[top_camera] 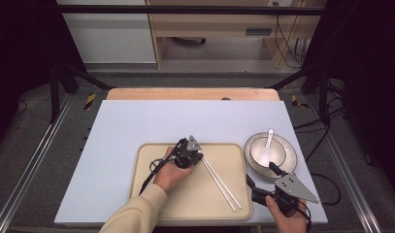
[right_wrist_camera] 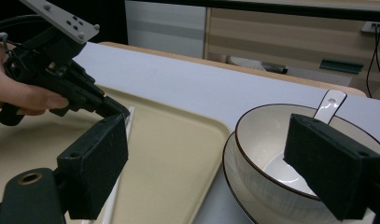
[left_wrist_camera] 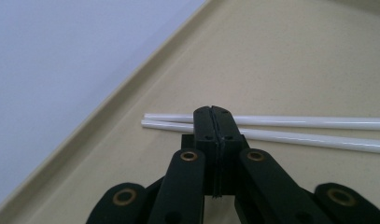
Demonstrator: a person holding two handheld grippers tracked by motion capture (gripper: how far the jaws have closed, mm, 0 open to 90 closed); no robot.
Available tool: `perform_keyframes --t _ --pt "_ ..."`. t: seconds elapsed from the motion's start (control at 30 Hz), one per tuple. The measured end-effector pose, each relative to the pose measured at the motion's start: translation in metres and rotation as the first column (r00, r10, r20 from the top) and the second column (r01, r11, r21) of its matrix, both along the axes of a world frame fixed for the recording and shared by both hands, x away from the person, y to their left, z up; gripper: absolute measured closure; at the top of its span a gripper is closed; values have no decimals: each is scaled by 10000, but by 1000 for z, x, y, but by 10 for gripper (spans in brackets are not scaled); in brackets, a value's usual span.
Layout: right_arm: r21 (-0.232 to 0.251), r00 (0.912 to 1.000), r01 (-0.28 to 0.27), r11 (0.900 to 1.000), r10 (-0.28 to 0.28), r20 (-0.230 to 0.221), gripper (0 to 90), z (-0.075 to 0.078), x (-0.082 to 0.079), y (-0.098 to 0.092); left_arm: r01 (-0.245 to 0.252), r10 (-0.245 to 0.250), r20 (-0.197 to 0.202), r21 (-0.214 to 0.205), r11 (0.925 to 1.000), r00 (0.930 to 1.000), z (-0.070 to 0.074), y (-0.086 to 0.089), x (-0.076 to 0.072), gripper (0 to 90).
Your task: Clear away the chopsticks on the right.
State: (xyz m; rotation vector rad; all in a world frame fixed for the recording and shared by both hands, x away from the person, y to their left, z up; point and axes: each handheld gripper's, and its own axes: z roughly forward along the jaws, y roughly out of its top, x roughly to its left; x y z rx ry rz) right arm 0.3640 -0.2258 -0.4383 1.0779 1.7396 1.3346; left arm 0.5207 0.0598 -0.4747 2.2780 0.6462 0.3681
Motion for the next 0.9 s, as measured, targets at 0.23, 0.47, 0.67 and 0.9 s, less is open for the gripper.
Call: perform_keyframes --t 0.23,0.47,0.67,0.9 --pt "5 10000 -69 10000 69 -11 137 -1 2 2 482 -484 -221 -68 9988 9986 0 -18 11 896" --pt "-31 10000 -81 10000 81 -48 141 -1 3 3 897 -899 -224 -130 9959 9957 0 -37 14 896" --pt "-115 9999 -171 9998 171 -13 143 -2 3 4 1119 -1122 -204 -133 9936 9935 -1 -51 16 896" --pt "-61 9999 -115 9999 114 -75 145 -1 4 4 1586 -1588 -180 -117 9873 9871 -1 -64 16 896"
